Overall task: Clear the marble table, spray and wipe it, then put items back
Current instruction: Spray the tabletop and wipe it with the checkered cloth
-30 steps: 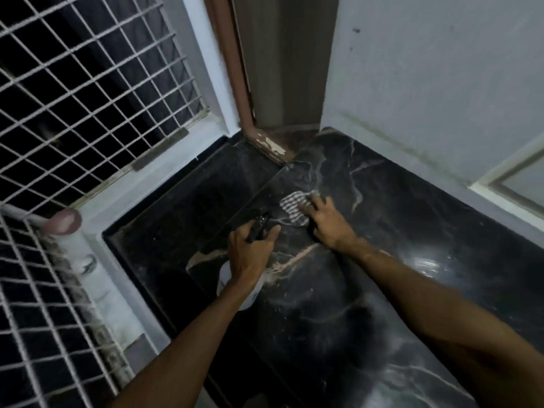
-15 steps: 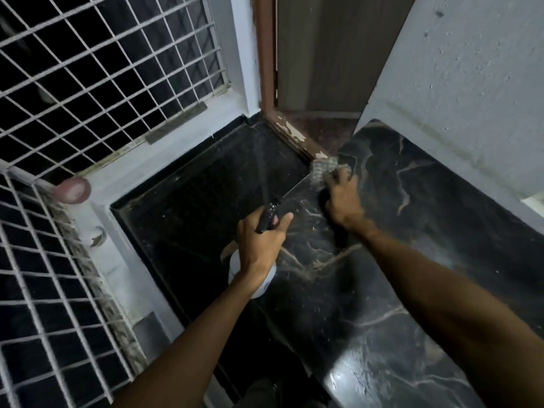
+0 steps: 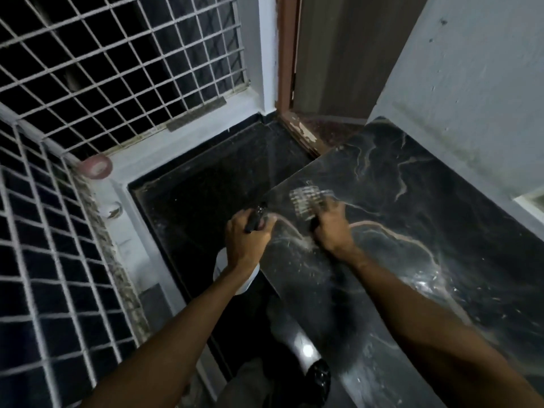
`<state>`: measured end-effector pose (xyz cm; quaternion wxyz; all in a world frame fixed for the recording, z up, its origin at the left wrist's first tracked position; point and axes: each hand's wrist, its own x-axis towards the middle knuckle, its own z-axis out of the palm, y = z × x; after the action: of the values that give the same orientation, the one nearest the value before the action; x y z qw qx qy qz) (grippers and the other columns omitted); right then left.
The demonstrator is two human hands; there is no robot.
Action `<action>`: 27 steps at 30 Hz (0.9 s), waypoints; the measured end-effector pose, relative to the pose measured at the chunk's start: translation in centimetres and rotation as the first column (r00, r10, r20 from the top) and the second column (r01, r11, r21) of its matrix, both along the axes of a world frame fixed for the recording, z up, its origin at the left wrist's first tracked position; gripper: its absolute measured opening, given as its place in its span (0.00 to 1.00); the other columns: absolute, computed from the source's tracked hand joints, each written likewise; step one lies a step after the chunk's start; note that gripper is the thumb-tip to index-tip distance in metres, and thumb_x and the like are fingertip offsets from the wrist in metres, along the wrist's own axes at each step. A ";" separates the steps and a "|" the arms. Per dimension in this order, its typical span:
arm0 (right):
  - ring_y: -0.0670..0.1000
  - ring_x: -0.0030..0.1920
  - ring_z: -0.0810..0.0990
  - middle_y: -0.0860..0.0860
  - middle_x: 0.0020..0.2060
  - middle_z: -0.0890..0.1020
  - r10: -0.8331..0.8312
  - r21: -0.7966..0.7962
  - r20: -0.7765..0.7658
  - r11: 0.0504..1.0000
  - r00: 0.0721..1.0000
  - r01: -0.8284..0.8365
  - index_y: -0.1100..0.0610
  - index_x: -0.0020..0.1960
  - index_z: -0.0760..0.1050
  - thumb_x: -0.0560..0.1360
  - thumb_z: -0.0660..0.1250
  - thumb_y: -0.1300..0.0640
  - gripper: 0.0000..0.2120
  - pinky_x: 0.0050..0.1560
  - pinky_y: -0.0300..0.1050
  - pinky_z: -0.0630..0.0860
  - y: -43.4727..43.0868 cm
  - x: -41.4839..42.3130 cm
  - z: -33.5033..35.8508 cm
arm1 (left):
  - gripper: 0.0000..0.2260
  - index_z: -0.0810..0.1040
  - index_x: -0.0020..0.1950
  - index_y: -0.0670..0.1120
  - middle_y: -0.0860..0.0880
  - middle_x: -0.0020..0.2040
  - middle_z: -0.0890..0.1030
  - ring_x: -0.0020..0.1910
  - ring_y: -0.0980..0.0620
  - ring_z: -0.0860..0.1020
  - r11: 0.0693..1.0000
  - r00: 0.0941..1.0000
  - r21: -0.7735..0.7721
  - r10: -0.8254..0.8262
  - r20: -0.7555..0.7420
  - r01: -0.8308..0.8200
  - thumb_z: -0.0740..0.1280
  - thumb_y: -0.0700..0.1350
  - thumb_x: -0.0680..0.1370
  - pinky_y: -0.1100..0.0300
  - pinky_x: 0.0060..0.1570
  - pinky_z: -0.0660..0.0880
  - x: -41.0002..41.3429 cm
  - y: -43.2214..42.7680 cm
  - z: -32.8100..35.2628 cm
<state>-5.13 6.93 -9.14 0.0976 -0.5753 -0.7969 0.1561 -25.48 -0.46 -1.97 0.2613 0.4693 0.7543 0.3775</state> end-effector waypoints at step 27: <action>0.65 0.60 0.66 0.61 0.70 0.65 0.054 -0.090 0.025 0.995 0.998 -0.052 0.57 0.71 0.69 0.70 0.65 0.65 0.30 0.62 0.62 0.71 -5.2 0.0 0.9 | 0.16 0.79 0.34 0.44 0.48 0.31 0.81 0.32 0.48 0.81 0.973 0.972 -0.040 0.228 0.056 -0.226 0.77 0.53 0.73 0.50 0.35 0.80 2.9 -13.1 -2.7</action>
<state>-5.12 1.74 -8.26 0.0566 -0.5599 -0.8054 0.1863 -22.58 -13.61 -4.71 0.2468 0.3638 0.8010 0.4064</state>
